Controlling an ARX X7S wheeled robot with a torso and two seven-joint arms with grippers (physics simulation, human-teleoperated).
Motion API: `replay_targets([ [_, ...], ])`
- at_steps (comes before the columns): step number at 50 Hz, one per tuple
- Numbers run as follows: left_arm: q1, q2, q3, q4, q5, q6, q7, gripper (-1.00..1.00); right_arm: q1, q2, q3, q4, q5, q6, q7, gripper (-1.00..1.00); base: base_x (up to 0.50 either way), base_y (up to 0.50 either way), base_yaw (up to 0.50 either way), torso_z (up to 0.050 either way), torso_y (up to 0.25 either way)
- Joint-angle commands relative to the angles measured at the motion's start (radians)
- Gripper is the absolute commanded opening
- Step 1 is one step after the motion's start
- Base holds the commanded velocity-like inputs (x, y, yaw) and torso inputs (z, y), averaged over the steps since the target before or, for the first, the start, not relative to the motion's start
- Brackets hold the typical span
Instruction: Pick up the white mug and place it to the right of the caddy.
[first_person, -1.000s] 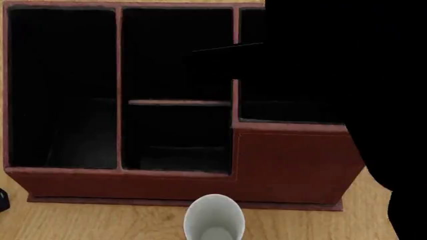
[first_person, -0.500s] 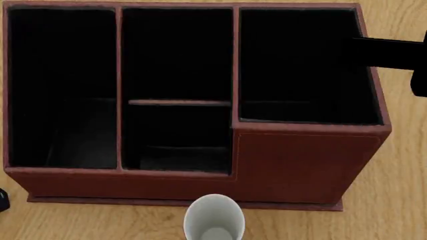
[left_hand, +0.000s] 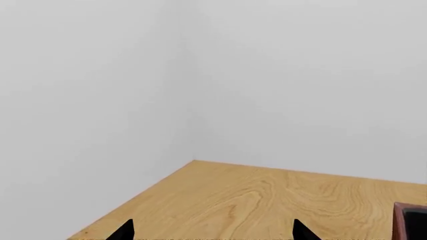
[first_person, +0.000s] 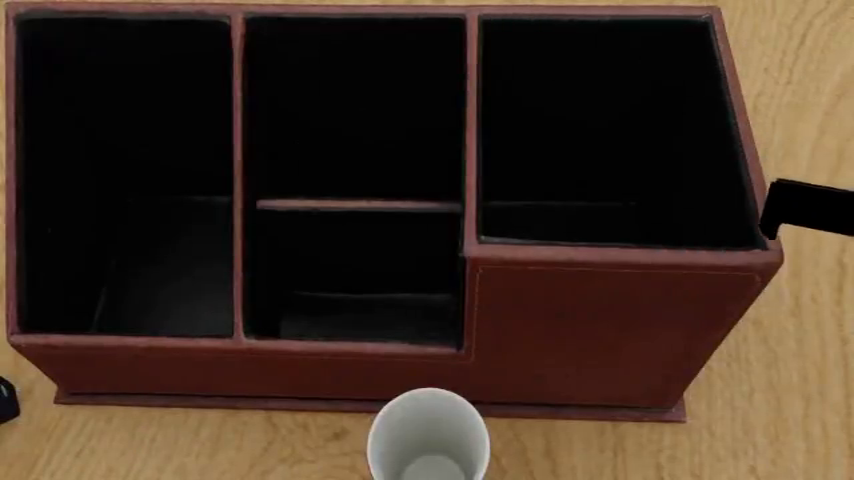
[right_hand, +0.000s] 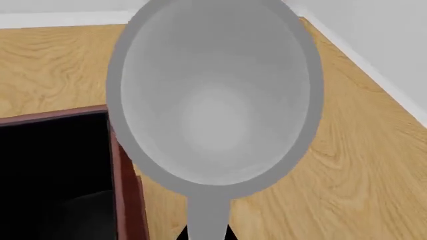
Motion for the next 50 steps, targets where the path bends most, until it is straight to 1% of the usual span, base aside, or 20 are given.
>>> replay_targets([
  [1, -0.009, 0.0, 0.02, -0.011, 0.01, 0.001, 0.004, 1.0, -0.076, 0.035, -0.032, -0.008, -0.062, -0.041, -0.059, -1.0, 0.0, 0.0, 0.0, 0.0, 0.0],
  [20, -0.016, -0.008, 0.032, 0.003, 0.007, -0.012, -0.015, 1.0, -0.206, 0.102, -0.081, -0.047, -0.12, -0.128, -0.153, -1.0, 0.0, 0.0, 0.0, 0.0, 0.001],
  [33, -0.031, -0.016, 0.047, 0.006, 0.004, -0.019, -0.026, 1.0, -0.298, 0.104, -0.125, -0.052, -0.172, -0.201, -0.208, -1.0, 0.0, 0.0, 0.0, 0.0, 0.001],
  [50, -0.033, -0.012, 0.06, -0.001, 0.014, -0.016, -0.021, 1.0, -0.347, 0.087, -0.15, -0.04, -0.197, -0.226, -0.234, -1.0, 0.0, 0.0, 0.0, 0.0, 0.001],
])
